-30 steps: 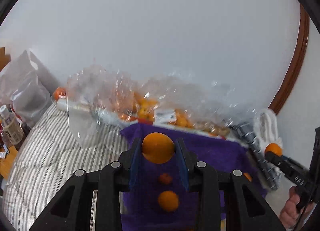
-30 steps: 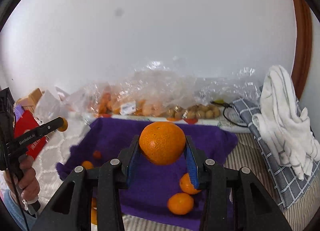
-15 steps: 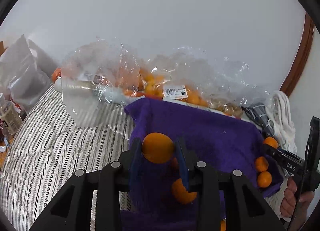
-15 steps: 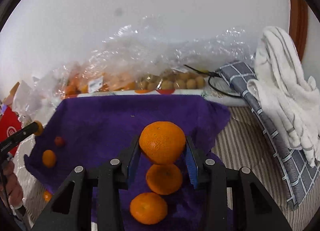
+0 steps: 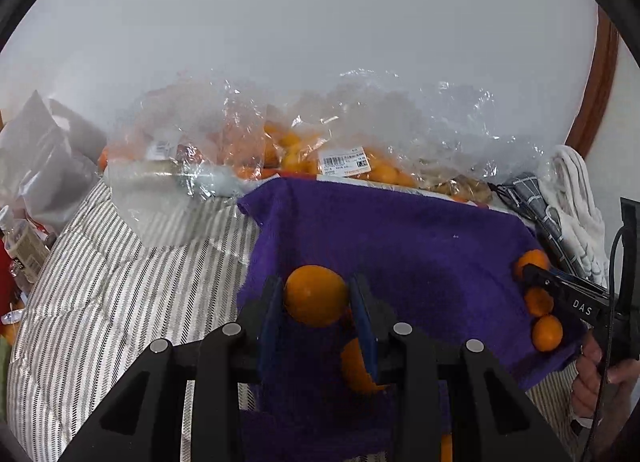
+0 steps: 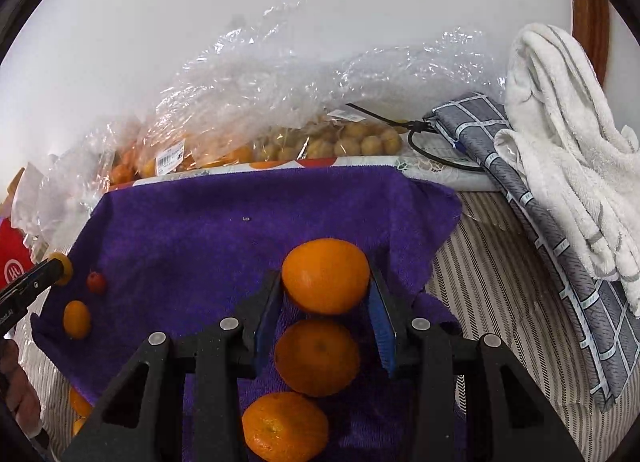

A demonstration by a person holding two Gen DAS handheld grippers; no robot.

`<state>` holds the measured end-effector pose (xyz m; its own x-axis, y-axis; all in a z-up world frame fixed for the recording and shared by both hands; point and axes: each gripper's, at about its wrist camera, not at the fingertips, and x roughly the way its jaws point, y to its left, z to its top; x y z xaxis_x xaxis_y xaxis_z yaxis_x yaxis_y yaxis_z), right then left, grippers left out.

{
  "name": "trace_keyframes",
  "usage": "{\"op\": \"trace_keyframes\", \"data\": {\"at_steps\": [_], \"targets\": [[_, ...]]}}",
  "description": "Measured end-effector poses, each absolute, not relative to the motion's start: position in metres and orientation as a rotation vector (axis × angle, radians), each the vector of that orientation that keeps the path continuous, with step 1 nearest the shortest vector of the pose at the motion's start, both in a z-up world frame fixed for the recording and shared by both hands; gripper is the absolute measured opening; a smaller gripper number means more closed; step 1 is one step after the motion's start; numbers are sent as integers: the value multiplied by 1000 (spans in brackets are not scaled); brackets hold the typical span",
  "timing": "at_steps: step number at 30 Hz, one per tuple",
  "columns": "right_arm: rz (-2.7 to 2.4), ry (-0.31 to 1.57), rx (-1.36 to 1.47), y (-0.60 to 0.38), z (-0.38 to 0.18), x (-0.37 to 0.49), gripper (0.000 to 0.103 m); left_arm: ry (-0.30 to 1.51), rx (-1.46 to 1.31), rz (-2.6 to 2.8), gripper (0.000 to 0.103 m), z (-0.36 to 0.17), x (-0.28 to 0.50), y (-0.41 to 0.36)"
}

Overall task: Organize fruits
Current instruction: 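Open the right tool to drop its orange on the towel while the left tool releases its orange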

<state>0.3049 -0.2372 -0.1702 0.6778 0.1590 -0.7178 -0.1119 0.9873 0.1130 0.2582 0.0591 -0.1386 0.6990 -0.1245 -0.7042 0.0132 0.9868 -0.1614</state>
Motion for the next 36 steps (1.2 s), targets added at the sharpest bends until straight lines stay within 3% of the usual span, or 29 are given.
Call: {"op": "trace_keyframes", "data": {"at_steps": [30, 36], "targets": [[207, 663, -70, -209, -136, 262, 47, 828, -98, -68, 33, -149, 258, 49], [242, 672, -41, -203, -131, 254, 47, 769, -126, -89, 45, -142, 250, 52]]}}
